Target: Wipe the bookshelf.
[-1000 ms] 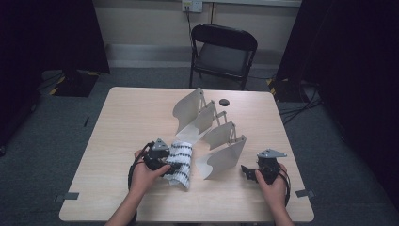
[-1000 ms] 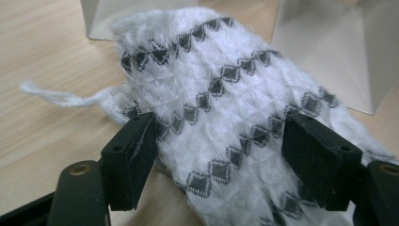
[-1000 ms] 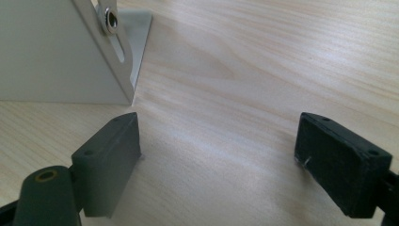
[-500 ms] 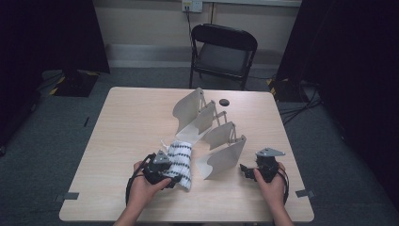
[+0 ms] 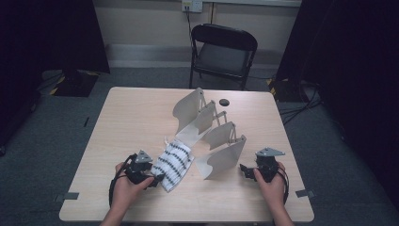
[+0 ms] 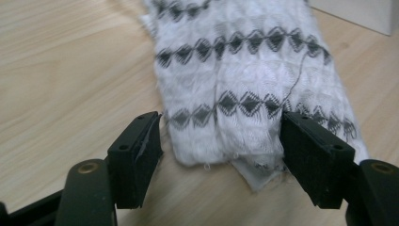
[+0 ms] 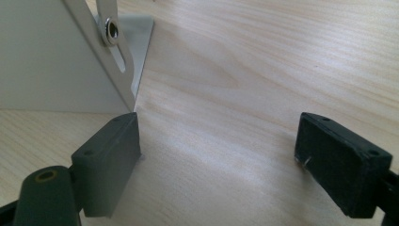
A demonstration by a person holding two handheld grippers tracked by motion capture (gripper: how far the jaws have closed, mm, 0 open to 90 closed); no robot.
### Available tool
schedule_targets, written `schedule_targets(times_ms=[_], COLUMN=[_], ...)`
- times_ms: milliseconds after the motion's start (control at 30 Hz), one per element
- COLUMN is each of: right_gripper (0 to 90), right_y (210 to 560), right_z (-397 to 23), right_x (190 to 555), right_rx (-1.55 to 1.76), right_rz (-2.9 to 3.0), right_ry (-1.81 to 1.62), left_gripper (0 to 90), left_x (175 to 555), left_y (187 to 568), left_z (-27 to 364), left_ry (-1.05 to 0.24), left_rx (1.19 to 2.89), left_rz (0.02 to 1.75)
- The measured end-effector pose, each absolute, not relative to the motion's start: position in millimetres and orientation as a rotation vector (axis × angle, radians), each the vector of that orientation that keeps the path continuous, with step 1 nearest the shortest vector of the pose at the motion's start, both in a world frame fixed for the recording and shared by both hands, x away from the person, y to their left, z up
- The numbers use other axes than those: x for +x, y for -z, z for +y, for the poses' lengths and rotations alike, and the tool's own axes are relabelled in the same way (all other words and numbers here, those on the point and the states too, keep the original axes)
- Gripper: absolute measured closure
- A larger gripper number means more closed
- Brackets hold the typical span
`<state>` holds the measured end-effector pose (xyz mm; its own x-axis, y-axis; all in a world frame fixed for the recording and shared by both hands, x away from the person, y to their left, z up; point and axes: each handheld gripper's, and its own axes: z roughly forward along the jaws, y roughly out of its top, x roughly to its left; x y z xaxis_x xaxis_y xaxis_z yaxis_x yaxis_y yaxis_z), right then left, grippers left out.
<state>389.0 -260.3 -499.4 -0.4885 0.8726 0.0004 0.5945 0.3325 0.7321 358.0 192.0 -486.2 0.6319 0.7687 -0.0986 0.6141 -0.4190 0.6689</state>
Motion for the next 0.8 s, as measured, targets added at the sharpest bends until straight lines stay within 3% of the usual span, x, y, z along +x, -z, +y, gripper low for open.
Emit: schedule_targets(times_ms=[267,467,800], right_gripper=[14.2,14.2,14.2], right_y=[499.4,499.3,499.4], right_z=[-260.3,-260.3,-260.2], right_x=[389.3,389.6,389.6], right_rx=[1.293,1.291,1.290], right_rz=[2.210,2.211,2.211], right_ry=[-0.963,-0.964,-0.964], left_gripper=[37.2,32.0,19.1], left_x=[361.7,365.6,375.1], left_y=[475.7,468.1,491.9], left_z=[196.3,172.8,157.1], left_ry=[-0.321,-0.312,-0.345], left_rx=[2.114,2.079,2.166], left_rz=[1.059,0.960,0.917])
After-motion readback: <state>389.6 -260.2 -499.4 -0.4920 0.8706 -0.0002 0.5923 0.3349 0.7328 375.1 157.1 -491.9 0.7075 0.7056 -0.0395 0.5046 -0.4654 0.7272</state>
